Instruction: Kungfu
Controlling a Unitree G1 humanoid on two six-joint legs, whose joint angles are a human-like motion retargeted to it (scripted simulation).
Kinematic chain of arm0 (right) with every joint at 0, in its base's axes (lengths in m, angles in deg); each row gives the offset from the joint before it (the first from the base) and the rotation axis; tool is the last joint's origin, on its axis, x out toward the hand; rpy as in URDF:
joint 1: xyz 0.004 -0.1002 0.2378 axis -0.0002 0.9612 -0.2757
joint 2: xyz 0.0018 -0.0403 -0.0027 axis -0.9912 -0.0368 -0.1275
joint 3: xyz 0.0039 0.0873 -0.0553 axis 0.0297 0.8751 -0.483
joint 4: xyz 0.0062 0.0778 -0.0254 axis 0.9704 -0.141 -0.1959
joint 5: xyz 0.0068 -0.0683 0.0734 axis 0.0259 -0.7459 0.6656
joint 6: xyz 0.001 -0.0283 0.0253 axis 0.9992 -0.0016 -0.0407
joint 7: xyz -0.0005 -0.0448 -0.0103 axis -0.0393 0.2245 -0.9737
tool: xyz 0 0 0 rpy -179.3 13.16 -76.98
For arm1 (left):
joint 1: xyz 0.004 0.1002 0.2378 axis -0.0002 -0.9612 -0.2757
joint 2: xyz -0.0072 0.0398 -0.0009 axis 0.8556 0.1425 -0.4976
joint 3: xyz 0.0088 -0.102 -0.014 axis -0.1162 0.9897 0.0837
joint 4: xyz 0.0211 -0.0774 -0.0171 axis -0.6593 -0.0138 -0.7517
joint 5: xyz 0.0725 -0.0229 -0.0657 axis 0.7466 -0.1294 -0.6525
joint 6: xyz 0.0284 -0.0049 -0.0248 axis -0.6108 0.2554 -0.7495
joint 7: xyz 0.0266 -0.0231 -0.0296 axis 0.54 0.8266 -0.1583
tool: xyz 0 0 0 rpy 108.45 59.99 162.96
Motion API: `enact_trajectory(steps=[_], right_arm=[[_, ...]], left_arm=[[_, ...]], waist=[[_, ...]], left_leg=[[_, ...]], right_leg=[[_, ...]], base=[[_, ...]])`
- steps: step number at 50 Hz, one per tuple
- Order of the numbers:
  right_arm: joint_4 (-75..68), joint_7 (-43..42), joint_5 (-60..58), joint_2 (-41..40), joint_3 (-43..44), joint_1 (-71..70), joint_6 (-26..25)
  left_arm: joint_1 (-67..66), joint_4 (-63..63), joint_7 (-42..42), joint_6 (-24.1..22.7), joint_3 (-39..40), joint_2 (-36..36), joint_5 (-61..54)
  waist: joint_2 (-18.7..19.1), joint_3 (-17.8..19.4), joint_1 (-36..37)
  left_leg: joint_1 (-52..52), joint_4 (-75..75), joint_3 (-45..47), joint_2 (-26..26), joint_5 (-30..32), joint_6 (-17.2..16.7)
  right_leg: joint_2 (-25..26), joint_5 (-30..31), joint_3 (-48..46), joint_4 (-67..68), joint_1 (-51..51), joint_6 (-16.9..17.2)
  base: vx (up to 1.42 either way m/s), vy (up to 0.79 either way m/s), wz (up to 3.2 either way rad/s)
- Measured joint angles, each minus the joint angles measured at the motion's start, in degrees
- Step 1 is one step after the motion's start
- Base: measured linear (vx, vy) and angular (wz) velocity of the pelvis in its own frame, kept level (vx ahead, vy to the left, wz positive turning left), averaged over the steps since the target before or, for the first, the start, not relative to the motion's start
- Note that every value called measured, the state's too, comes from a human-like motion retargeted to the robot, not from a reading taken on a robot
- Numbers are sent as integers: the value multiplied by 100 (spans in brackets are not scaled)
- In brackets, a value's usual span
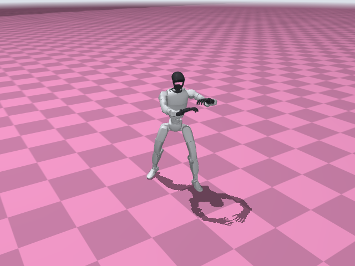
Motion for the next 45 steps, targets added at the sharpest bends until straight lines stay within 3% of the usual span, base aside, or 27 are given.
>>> enact_trajectory(steps=[4, 10, 17, 20, 23, 28, 30, 32, 36, 39, 42, 45], right_arm=[[252, -55, 186, -12, -79, 134, 134], [634, 46, 298, 21, -241, 397, 307], [1080, 169, 670, 98, -348, 947, 611], [1247, 286, 753, 180, -362, 1381, 478], [1250, 182, 816, 228, -365, 2012, 605], [444, -379, 343, 327, -442, 3073, 1136], [-123, -622, -45, 313, -435, 3387, 1520], [-603, -838, -464, 333, -349, 3634, 1721], [-942, -990, -848, 496, 23, 4191, 1852], [-792, -1156, -800, 561, 268, 4698, 1968], [-476, -1396, -656, 723, 247, 5085, 1991], [-181, -1471, -448, 941, 219, 5576, 2063]], left_arm=[[-381, -270, -219, -279, 233, -27, -763], [-1049, -455, -863, -208, 450, -129, -1778], [-1916, -692, -1641, 66, 702, -496, -2916], [-2241, -831, -1560, 139, 689, -794, -2386], [-2556, -684, -1311, 201, 527, -1428, -1595], [-2847, 803, -1497, -79, 367, -2959, -516], [-2847, 1834, -1482, -204, 298, -3611, -124], [-2770, 2889, -1187, -260, 284, -4270, 219], [-2627, 3977, -683, -87, 423, -5329, 775], [-2606, 4139, -271, 92, 247, -5683, 1200], [-2594, 4151, 57, 172, -100, -5731, 1518], [-2731, 4233, 167, 210, -441, -5908, 1626]], waist=[[107, 49, -203], [323, 174, -747], [561, 141, -1355], [630, 147, -1551], [798, 171, -1763], [1006, 188, -2765], [1185, 242, -3236], [1453, 481, -3570], [1696, 816, -4345], [1736, 1025, -4622], [1724, 1230, -4449], [1724, 1120, -4347]], left_leg=[[455, -342, 734, 83, 81, -26], [1295, -877, 1762, -85, 236, -74], [1933, -1173, 2598, -103, 509, -360], [2078, -1207, 2199, -129, 671, -496], [2186, -1297, 1073, -121, 809, -804], [2121, -1734, -274, -763, 683, -869], [2121, -1942, -134, -783, 438, -869], [2268, -2145, 470, -388, 116, -869], [1966, -2322, 512, -792, 178, -869], [1793, -2254, 449, -811, 258, -869], [1913, -2266, 811, -597, 246, -869], [1941, -2229, 670, -638, 239, -869]], right_leg=[[-304, 117, -166, 249, -464, 0], [-960, 92, -585, 1003, -1049, -129], [-878, -322, 494, 1851, -2116, -236], [-640, -650, 965, 2127, -2482, -373], [-238, -893, 1351, 2505, -2896, -556], [-418, -1255, 1933, 3123, -3684, -460], [-418, -1351, 1967, 3352, -3951, -474], [-125, -1469, 1818, 3481, -4028, -610], [-383, -1378, 2098, 3518, -4555, -515], [-384, -1322, 2208, 3436, -4710, -498], [-24, -1243, 2264, 3334, -4728, -585], [41, -1141, 2374, 3196, -4705, -542]], base=[[-26, 0, -135], [-22, 1, -109], [-24, -24, -116], [-23, -42, -132], [-20, -34, -137], [-22, -7, -24], [-26, -13, -2], [-34, -19, -33], [-33, 25, 19], [-21, 8, -4], [-10, -2, -92], [6, 10, -47]])
